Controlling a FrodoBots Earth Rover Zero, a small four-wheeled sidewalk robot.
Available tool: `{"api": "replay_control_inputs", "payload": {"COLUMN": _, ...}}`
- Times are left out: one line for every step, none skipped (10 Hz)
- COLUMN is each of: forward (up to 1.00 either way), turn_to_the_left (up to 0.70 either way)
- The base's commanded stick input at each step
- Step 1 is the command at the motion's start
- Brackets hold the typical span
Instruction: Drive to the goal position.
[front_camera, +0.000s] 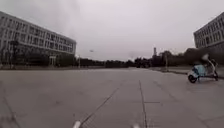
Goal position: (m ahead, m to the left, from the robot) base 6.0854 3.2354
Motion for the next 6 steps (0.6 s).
{"api": "replay_control_inputs", "payload": {"forward": 0.7, "turn_to_the_left": 0.0}}
{"api": "replay_control_inputs", "payload": {"forward": 0.7, "turn_to_the_left": 0.0}}
{"api": "replay_control_inputs", "payload": {"forward": 0.7, "turn_to_the_left": 0.0}}
{"api": "replay_control_inputs", "payload": {"forward": 0.7, "turn_to_the_left": 0.0}}
{"api": "replay_control_inputs", "payload": {"forward": 0.7, "turn_to_the_left": 0.0}}
{"api": "replay_control_inputs", "payload": {"forward": 0.7, "turn_to_the_left": 0.0}}
